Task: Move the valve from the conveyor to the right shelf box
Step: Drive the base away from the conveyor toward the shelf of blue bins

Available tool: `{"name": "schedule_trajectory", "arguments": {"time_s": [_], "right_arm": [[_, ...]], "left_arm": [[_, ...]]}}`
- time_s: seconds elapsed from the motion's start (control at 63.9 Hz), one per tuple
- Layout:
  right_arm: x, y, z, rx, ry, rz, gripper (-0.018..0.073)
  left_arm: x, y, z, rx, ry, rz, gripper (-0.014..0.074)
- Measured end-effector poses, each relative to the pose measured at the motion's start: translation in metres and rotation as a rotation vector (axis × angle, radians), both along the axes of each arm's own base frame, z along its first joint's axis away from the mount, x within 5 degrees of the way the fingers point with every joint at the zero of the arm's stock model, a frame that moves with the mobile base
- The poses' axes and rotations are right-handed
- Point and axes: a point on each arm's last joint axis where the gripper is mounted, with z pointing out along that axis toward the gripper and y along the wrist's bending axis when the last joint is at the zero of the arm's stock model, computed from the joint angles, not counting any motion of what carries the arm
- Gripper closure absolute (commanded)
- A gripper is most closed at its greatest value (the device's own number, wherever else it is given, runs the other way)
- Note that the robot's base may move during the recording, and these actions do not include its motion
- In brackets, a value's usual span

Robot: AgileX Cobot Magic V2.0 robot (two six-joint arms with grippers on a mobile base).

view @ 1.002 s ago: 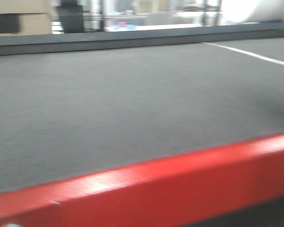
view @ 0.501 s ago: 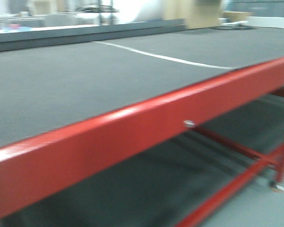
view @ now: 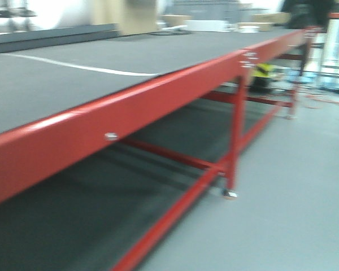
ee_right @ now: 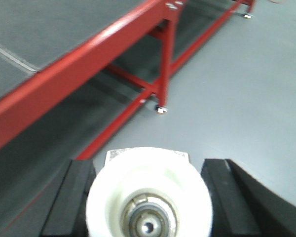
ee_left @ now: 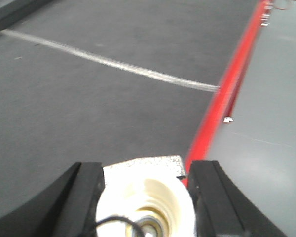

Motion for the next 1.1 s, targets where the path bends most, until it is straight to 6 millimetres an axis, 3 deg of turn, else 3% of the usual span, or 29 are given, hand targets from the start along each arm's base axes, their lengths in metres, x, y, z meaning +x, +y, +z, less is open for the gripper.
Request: {"name": "schedule_trajectory", "arguments": {"time_s": [1.096], "right_arm": [[0.0000, 0.0000, 0.0000, 0.000, 0.000, 0.000, 0.0722]], "left_arm": [[0.0000, 0.0000, 0.0000, -0.002, 0.000, 0.001, 0.0707]]}}
